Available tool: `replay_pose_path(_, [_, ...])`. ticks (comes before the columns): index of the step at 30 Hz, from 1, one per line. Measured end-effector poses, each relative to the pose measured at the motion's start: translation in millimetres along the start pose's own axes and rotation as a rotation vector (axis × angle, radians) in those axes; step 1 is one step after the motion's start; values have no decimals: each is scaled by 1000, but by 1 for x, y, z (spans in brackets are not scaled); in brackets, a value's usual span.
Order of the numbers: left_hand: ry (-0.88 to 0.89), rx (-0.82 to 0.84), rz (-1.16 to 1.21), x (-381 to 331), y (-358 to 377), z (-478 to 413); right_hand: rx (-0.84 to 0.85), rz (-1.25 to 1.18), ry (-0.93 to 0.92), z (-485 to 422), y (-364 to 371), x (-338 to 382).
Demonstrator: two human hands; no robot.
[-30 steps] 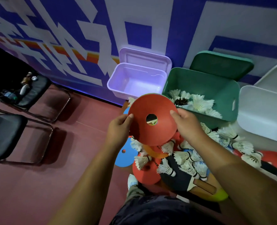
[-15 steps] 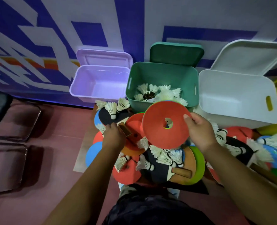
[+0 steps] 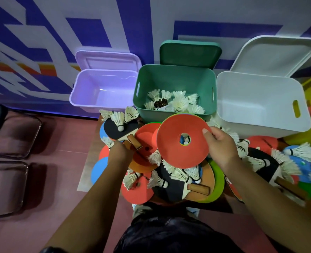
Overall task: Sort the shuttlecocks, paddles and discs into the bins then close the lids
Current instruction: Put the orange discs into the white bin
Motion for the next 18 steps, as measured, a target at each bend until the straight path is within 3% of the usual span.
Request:
replay_pose_path(4, [183,-252,106,-26,-29,22,-70,45,-56,-2,-12,5])
replay_pose_path(9, [503,-116,-101,-99,-6,39,-178,72,-84,-3,-32,7])
replay_pose_path(14, [466,-12,-240,-121,35,28,-195,58,-66,1,-45,2])
replay_pose_path(18, [432,-122,-321,-124,40,20,-215,41,-64,5,-54,-5])
Point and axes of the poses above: each hand's wrist, its own z-axis away from the middle knuckle, its own y-axis out of the palm, x = y × z, the point moved 10 cm from there along -z, towards the middle knuckle, and after that the axes turned 14 degrees about -y, right-handed, at the moved point
